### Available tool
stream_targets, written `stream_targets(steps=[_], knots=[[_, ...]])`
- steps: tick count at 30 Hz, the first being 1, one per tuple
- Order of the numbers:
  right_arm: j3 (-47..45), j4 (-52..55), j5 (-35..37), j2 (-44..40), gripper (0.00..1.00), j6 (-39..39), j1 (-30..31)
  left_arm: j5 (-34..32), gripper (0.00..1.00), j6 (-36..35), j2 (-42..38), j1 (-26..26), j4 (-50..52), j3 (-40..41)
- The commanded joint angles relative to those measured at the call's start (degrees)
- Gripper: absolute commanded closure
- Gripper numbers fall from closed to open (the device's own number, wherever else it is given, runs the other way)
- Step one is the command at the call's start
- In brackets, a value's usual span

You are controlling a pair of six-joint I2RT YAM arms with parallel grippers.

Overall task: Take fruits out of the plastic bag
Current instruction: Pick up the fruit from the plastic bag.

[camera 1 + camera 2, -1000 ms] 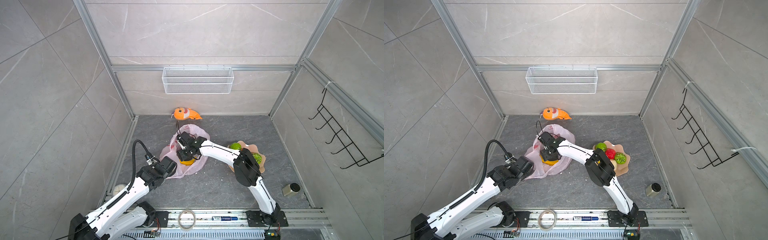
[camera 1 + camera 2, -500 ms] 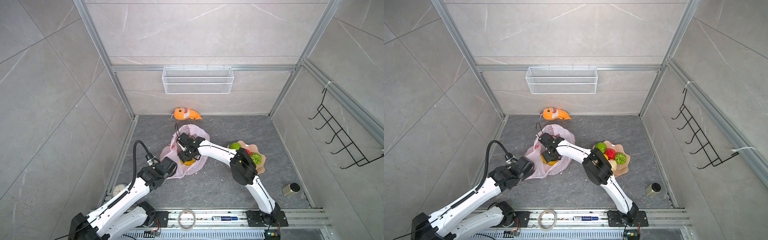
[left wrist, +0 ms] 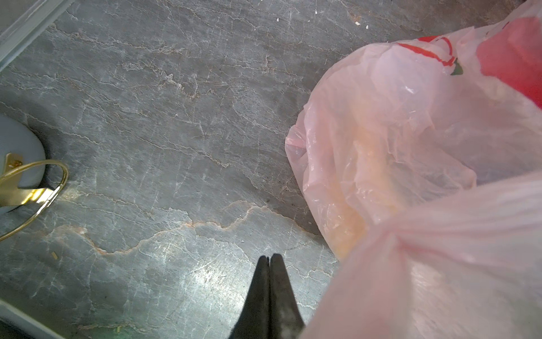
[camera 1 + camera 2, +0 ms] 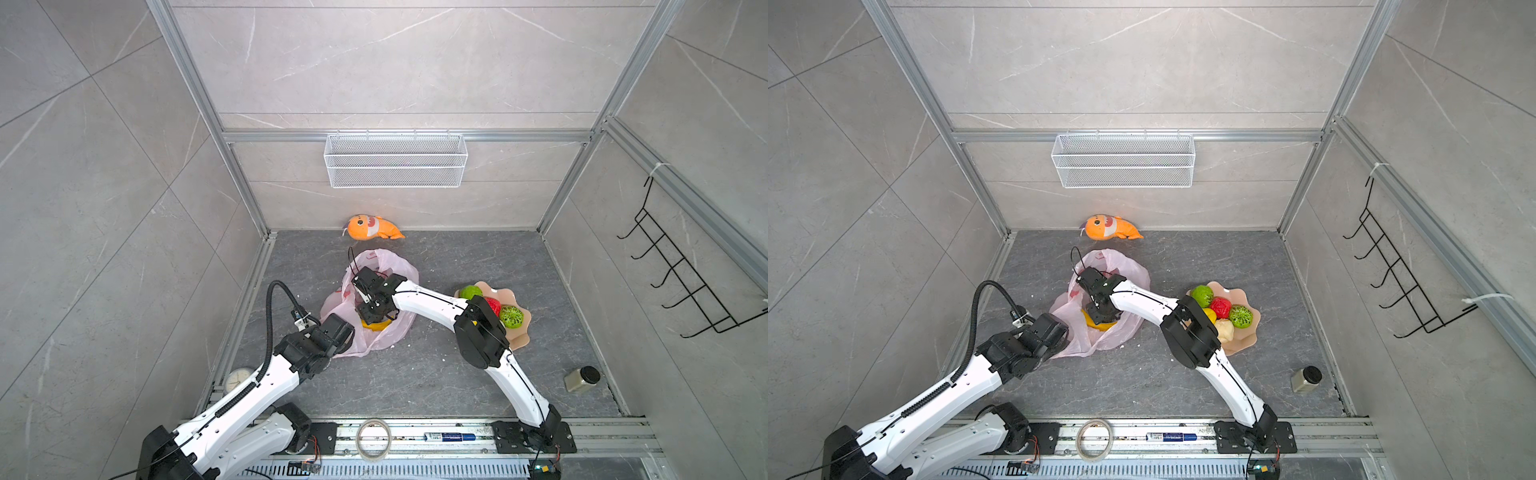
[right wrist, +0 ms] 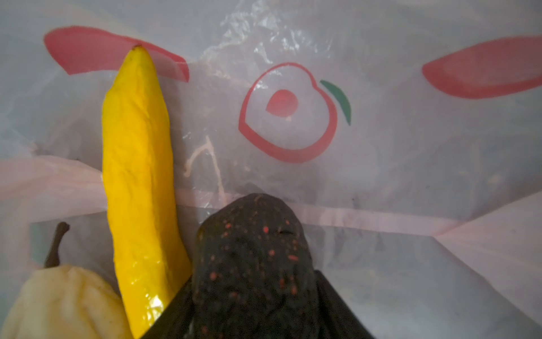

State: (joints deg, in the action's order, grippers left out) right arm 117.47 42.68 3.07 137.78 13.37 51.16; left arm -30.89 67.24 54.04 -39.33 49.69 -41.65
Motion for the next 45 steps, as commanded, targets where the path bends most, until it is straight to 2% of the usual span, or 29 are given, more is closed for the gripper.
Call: stream_targets(steps=[1, 5, 15, 28, 45], knots=[[0.98, 1.19, 0.98, 0.87, 0.54, -0.01, -0.59, -0.22, 1.0, -0.36, -0.6, 0.14, 0.32, 0.16], [0.92, 0.92, 0.4, -0.32, 0.61, -0.43, -0.69, -0.22, 1.0, -0.31, -0.35, 0.14, 0.25, -0.1], [0.57, 0.81, -3.53, -5.91, 0.68, -1.15, -0.76, 0.48, 1.0, -0.42, 0.81, 0.21, -0.21, -0.71], [-0.63, 2.53, -7.1, -13.3, 0.68, -0.62, -0.79, -0.73, 1.0, -1.27, -0.24, 0.2, 0.09, -2.86], [-7.66, 3.06, -11.83, -25.16, 0.68, 0.77, -0.81, -1.27, 1.0, -4.86, 3.0, 0.2, -6.46, -6.53]])
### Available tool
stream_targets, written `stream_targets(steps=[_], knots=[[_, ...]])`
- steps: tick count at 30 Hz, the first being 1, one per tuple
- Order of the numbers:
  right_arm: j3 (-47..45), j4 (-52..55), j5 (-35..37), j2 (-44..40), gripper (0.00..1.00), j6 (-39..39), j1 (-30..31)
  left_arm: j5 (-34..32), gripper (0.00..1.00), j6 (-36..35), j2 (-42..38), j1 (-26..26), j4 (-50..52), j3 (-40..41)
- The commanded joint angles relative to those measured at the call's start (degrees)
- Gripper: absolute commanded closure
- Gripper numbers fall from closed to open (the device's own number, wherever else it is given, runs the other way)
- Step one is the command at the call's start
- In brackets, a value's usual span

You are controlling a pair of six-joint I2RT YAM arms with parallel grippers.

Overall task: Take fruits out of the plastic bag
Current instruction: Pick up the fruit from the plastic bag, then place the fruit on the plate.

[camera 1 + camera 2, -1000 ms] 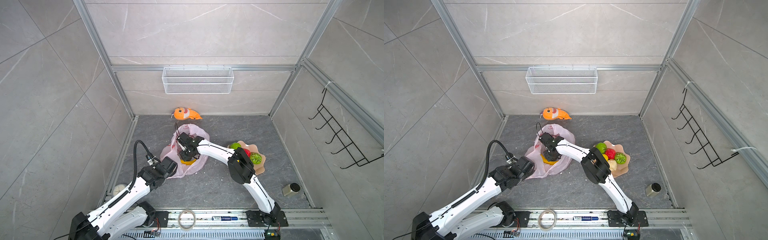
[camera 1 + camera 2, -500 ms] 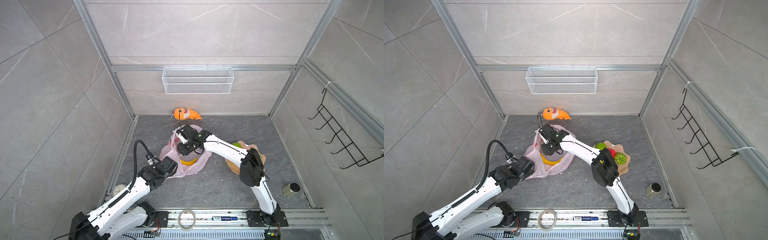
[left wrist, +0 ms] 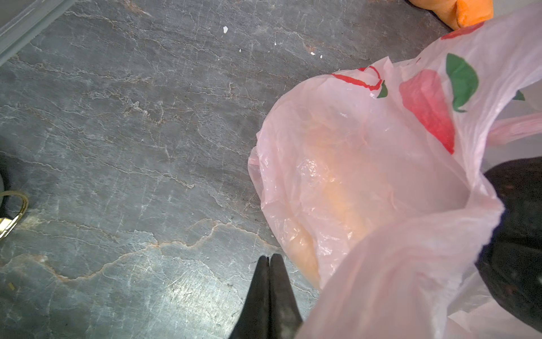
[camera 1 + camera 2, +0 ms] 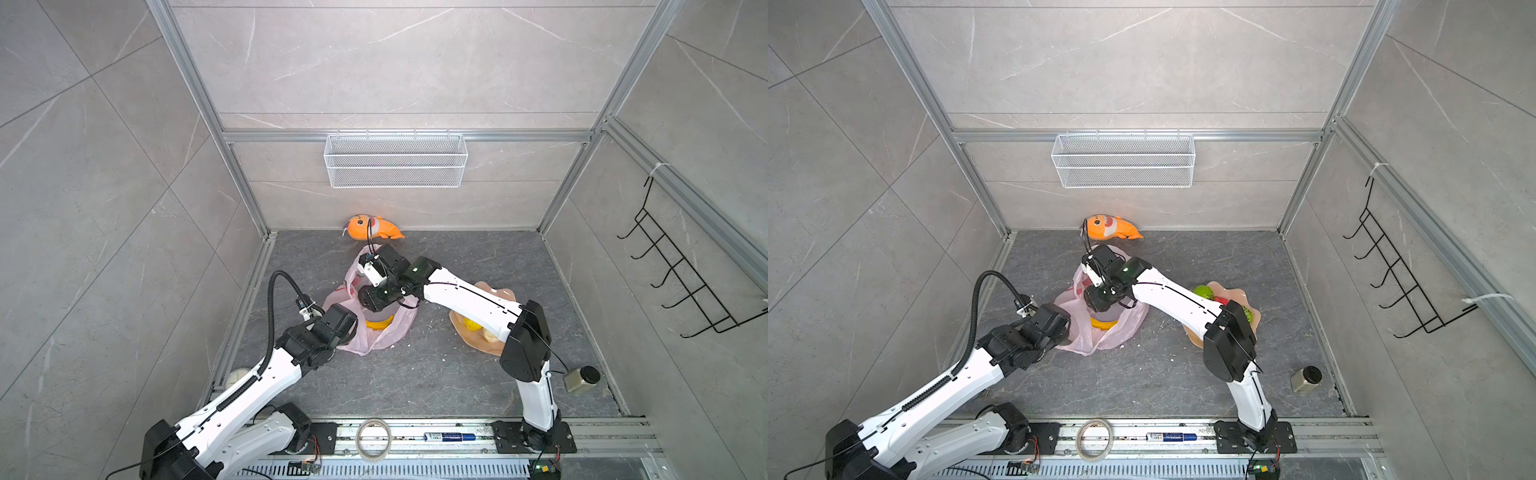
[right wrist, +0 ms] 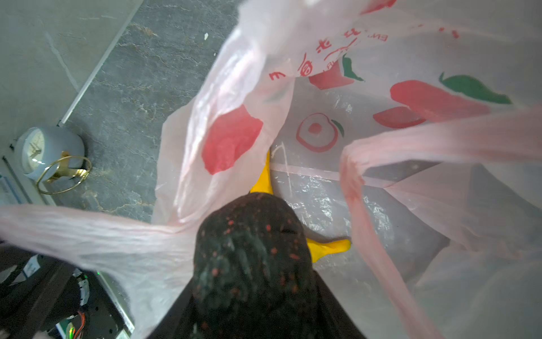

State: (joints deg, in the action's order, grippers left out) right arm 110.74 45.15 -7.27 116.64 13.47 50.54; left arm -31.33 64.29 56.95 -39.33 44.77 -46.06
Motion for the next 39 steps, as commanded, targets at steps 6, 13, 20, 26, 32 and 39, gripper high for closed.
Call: stream_targets(steps=[6, 13, 20, 26, 32, 39], knots=[[-5.11, 1.15, 0.5, -11.45, 0.68, 1.59, -0.8, -0.07, 1.0, -3.01, 0.6, 0.17, -3.7, -1.83], [-17.04, 1.88, 5.74, -24.3, 0.69, 3.44, -6.29, 1.16, 1.0, -4.15, 2.1, 0.19, -6.21, -1.68], [-29.12, 2.26, 11.09, -33.49, 0.68, 3.48, -17.0, 1.98, 1.0, -5.12, 2.91, 0.17, -7.42, -1.9], [-33.31, 2.71, 15.84, -34.46, 0.68, 0.45, -24.53, 1.87, 1.0, -5.06, 2.65, 0.2, -7.24, -1.84], [-34.69, 0.69, 16.63, -32.96, 0.67, -2.5, -30.75, 1.64, 1.0, -4.81, 2.38, 0.21, -6.67, -1.92], [-35.2, -1.97, 19.24, -29.78, 0.67, -4.23, -35.45, 1.27, 1.0, -4.77, 2.38, 0.14, -5.97, -2.36]])
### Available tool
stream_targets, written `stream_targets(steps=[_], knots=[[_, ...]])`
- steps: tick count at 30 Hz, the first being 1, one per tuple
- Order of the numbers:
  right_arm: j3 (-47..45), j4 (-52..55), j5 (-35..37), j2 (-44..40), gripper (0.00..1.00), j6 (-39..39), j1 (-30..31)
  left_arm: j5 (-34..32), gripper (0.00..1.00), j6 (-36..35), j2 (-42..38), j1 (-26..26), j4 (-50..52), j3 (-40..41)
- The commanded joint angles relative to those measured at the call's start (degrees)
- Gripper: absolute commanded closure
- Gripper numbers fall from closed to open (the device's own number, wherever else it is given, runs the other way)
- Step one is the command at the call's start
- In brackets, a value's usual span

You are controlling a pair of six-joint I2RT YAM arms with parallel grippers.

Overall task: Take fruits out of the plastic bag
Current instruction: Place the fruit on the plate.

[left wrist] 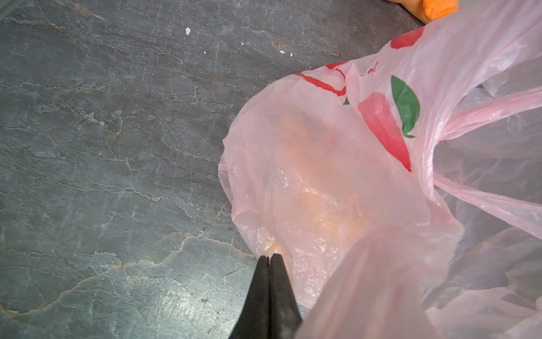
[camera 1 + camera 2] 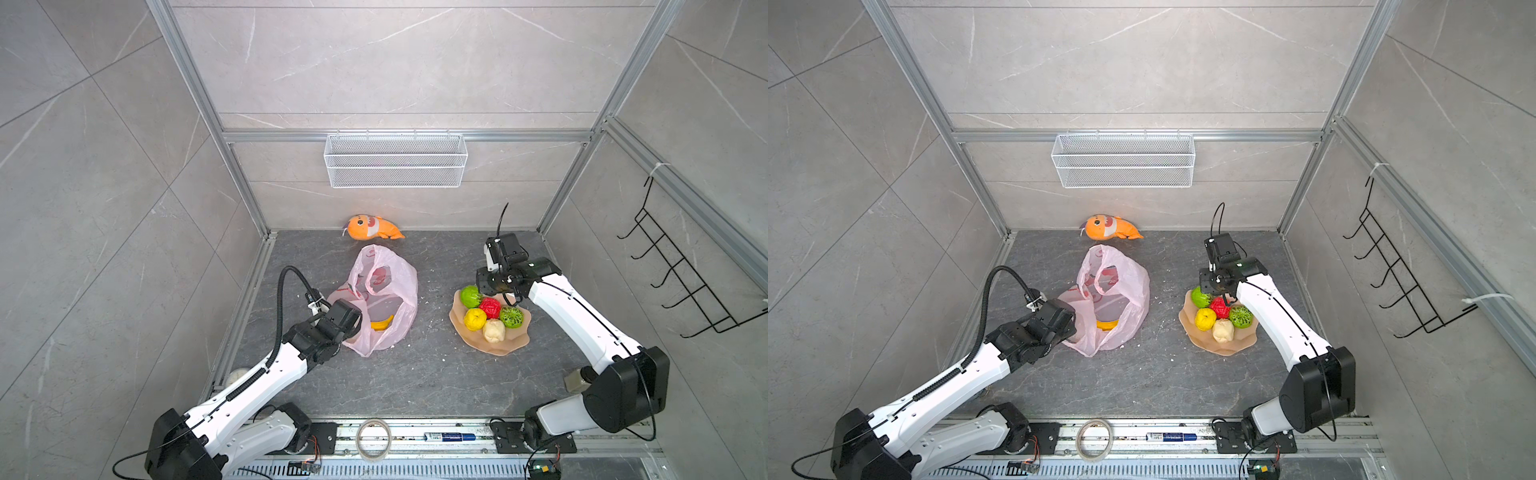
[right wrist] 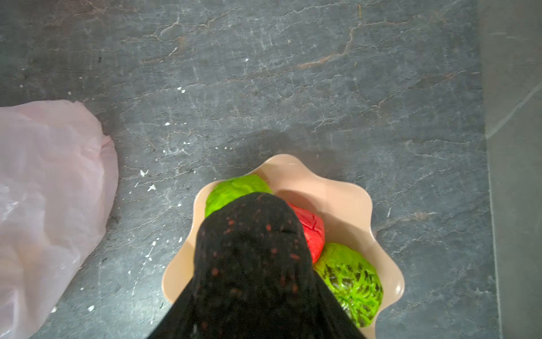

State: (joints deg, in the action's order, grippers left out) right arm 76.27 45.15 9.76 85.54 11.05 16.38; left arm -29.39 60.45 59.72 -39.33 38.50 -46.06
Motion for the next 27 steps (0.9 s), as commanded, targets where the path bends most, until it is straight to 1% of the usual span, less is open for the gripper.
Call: stream_targets(steps=[1, 5, 10, 12, 17, 21, 27], knots=[[-0.88, -2.24, 2.6, 1.68, 0.67, -2.03, -1.98, -0.67, 1.0, -0.92, -0.4, 0.16, 0.35, -2.36], [-1.11, -3.02, 3.9, 3.17, 0.67, -3.06, -4.32, -0.63, 1.0, -0.93, -0.31, 0.19, 0.41, -2.43], [-1.85, -4.66, 2.51, 3.8, 0.67, -3.46, -7.36, -0.58, 1.0, -0.85, -0.04, 0.2, 0.67, -2.63], [-2.24, -5.49, 2.62, 4.23, 0.67, -3.89, -7.8, -0.58, 1.0, -0.67, -0.2, 0.21, 0.67, -2.46], [-3.08, -6.98, 5.6, 6.52, 0.67, -4.71, -8.25, -0.58, 1.0, -0.59, -0.31, 0.23, 0.86, -2.54], [-4.24, -9.47, 5.89, 6.92, 0.66, -6.11, -8.61, -0.67, 1.0, -0.57, -0.44, 0.19, 1.13, -2.63], [-4.16, -9.98, 6.32, 8.97, 0.66, -7.6, -9.53, -0.85, 1.0, -0.31, -0.57, 0.25, 1.14, -2.54]])
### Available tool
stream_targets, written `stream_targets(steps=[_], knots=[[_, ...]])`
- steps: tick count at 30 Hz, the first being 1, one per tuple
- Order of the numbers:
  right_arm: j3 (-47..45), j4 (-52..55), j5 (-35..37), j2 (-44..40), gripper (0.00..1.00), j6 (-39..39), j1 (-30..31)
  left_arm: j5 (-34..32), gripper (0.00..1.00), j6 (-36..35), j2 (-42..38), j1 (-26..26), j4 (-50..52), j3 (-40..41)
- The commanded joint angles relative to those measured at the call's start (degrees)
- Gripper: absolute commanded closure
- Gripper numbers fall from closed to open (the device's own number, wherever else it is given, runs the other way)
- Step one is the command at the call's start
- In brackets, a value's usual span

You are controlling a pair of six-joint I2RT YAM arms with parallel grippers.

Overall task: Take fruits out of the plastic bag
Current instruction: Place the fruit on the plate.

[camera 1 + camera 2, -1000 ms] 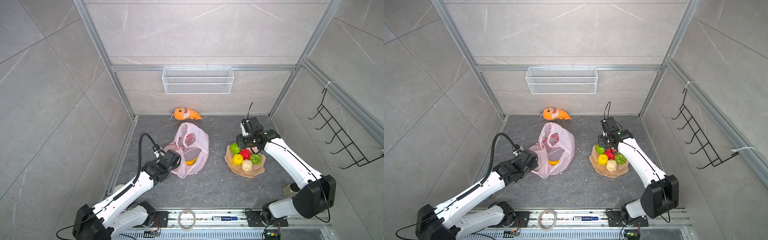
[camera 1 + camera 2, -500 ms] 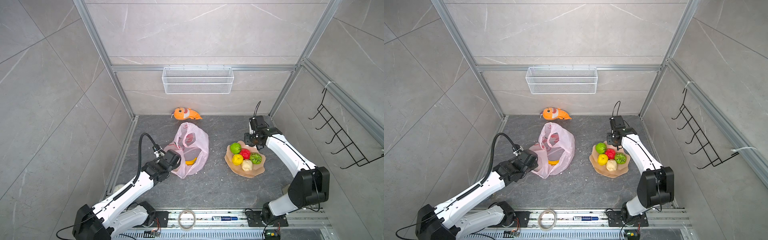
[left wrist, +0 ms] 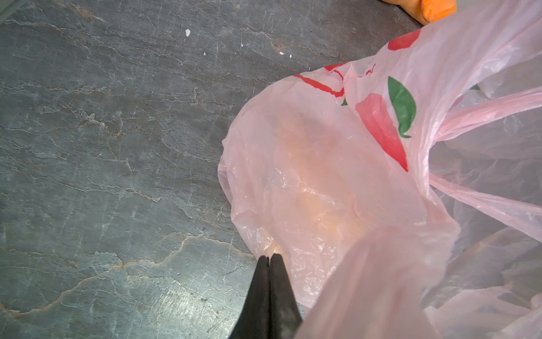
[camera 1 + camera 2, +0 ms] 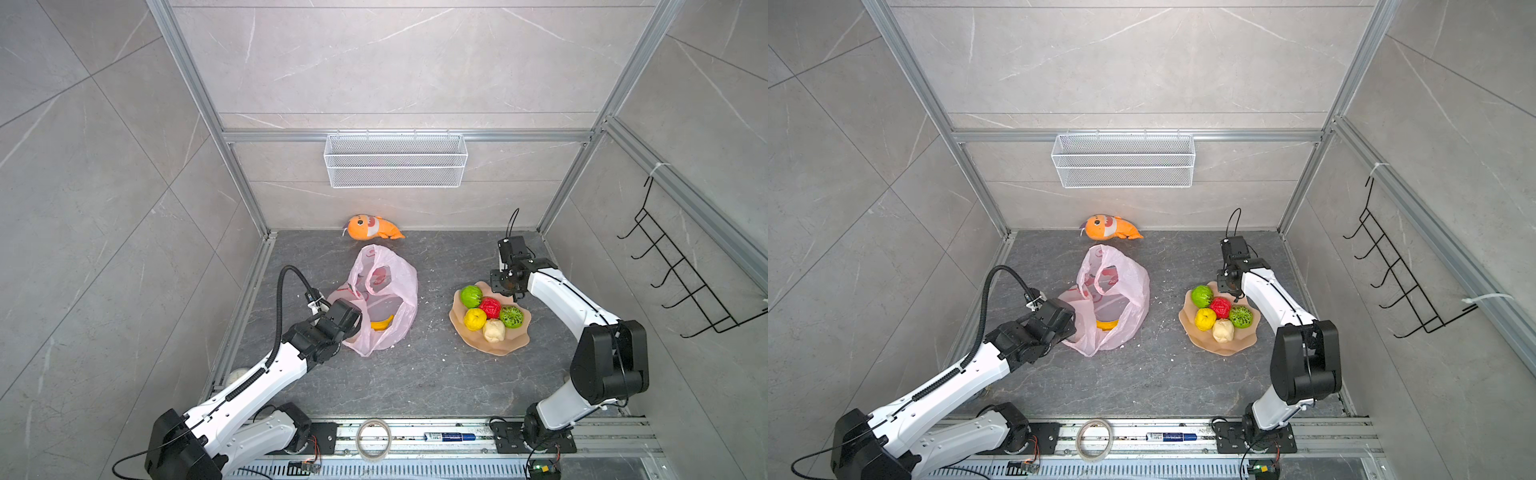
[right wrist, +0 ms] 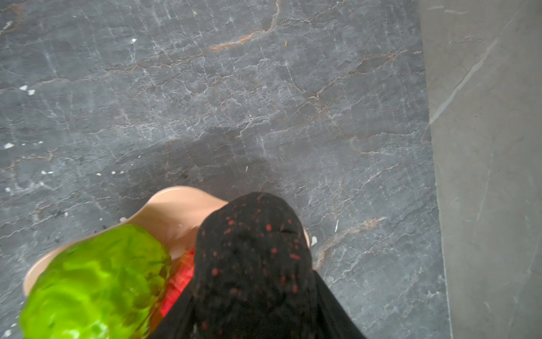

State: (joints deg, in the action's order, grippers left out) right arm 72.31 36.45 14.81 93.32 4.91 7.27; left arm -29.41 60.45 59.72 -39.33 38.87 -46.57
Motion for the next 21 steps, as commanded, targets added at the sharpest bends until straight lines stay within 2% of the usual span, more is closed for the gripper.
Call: stream_targets(steps=[1, 21], knots=[[-0.2, -1.38, 1.2, 1.49, 0.66, -1.44, -0.57, -0.83, 1.0, -0.33, -0.49, 0.28, 0.84, -2.04], [-0.55, -1.69, -0.83, 6.61, 0.62, -0.85, -1.06, -0.65, 1.0, 0.11, -0.92, 0.28, 0.96, -1.6]])
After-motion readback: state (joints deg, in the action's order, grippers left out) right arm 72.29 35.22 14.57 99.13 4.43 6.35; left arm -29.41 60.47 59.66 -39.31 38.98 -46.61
